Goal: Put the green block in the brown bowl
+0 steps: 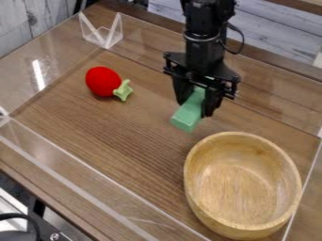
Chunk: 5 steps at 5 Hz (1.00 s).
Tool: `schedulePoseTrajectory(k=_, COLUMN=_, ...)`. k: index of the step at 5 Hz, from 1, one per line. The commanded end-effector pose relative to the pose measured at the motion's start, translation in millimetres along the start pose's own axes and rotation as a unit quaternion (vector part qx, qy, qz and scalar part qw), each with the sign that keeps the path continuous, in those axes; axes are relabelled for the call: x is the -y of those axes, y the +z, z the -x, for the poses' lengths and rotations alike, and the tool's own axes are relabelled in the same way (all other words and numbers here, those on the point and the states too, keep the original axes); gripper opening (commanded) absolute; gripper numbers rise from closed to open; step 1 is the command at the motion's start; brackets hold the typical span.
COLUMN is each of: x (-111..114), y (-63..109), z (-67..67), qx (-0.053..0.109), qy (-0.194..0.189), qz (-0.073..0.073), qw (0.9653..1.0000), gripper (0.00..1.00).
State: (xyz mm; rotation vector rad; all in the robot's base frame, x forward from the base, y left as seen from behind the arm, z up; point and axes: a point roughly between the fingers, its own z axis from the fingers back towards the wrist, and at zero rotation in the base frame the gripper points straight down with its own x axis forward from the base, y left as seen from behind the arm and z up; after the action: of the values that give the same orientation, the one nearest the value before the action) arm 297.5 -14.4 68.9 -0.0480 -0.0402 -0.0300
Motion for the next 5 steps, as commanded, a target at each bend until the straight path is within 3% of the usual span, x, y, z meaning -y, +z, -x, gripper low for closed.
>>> schedulePoseTrajectory(k=1, x=-3.3, y=33.8, z=-15.5, qx=0.059, qy=-0.004, qz=0.000, qw=0.9982, gripper=0.00)
schedulePoseTrajectory(k=5, x=-9.9, y=35.9, z=-19.4, qx=0.065, qy=-0.003, qz=-0.001, qw=0.9979, gripper=0.00)
